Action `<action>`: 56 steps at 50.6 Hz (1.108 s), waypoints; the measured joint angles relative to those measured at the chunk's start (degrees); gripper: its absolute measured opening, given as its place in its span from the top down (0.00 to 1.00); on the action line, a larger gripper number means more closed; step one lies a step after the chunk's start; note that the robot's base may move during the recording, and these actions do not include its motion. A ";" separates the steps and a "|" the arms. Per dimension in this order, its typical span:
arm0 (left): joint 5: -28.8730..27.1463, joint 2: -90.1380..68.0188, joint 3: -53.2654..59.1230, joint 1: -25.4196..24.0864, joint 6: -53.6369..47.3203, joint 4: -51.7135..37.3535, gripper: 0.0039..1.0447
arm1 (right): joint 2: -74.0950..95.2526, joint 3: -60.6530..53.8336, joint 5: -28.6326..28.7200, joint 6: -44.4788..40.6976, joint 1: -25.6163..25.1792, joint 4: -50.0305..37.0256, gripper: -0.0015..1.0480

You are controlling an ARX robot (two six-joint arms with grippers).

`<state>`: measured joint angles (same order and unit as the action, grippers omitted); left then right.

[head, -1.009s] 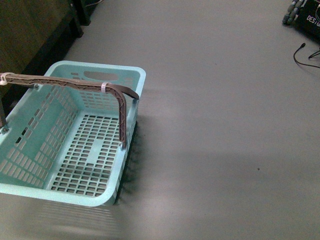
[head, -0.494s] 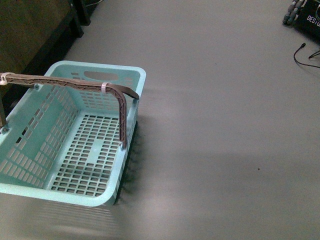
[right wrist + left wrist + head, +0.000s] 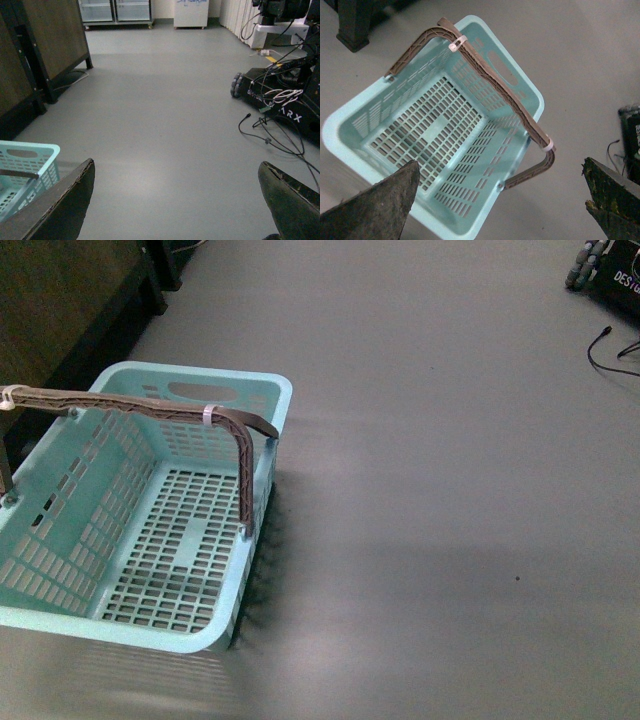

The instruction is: Pick lemon and mango into basket

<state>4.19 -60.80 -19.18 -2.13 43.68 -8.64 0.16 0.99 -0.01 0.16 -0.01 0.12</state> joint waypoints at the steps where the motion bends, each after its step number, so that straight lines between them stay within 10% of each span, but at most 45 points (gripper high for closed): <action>1: -0.22 -1.31 -0.28 0.20 0.79 -0.94 0.06 | 0.00 0.00 0.00 0.00 0.00 0.00 0.08; 19: -8.87 -42.47 -17.97 10.67 24.61 -17.66 0.06 | 0.00 0.00 0.00 0.00 0.00 -0.02 0.08; 45: -11.61 -64.32 -39.15 11.32 29.66 -17.81 0.07 | 0.00 0.00 0.00 0.00 0.00 0.00 0.08; 56: -13.05 -68.06 -41.62 10.67 30.91 -15.67 0.46 | 0.00 0.00 0.00 0.00 0.00 -0.02 0.08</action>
<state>-8.86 -128.86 -60.80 8.54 74.59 -24.32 0.16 0.99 -0.01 0.16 -0.01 0.10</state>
